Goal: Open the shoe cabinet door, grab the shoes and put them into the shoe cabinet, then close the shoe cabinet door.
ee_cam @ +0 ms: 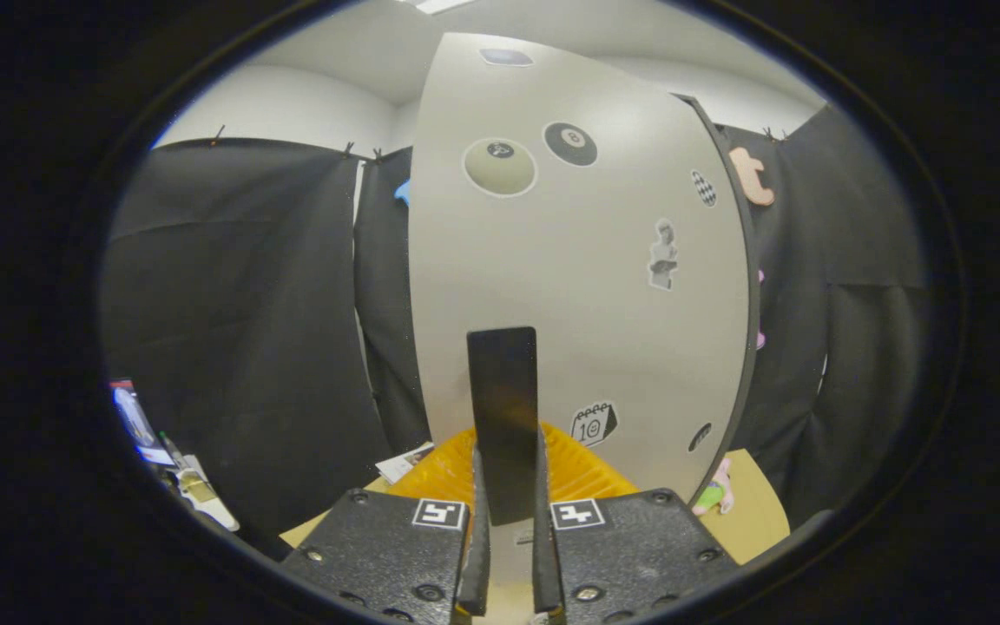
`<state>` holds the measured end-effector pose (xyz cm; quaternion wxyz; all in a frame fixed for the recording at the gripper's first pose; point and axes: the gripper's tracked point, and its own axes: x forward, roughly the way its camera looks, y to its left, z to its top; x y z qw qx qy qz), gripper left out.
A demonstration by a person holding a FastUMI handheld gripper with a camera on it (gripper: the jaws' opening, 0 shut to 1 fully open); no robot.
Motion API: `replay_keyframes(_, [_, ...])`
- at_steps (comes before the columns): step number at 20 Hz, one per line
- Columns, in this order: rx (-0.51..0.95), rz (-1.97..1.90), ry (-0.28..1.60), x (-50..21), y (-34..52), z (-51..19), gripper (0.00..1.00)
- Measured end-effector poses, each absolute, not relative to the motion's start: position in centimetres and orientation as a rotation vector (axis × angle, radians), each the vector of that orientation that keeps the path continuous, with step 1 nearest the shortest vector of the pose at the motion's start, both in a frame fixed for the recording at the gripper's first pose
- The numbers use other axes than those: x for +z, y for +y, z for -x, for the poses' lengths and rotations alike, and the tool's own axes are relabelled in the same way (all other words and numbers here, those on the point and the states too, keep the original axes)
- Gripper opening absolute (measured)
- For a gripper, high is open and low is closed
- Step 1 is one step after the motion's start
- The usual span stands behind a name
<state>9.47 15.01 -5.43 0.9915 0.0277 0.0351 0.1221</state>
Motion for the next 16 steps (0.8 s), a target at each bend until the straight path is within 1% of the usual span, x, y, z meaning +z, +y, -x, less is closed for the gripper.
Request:
replay_keyframes(11, [0.203, -0.037, 0.082, -5.8, 7.5, -3.1, 0.22])
replay_keyframes(16, [0.138, -0.01, 0.086, -6.1, 3.1, -0.4, 0.19])
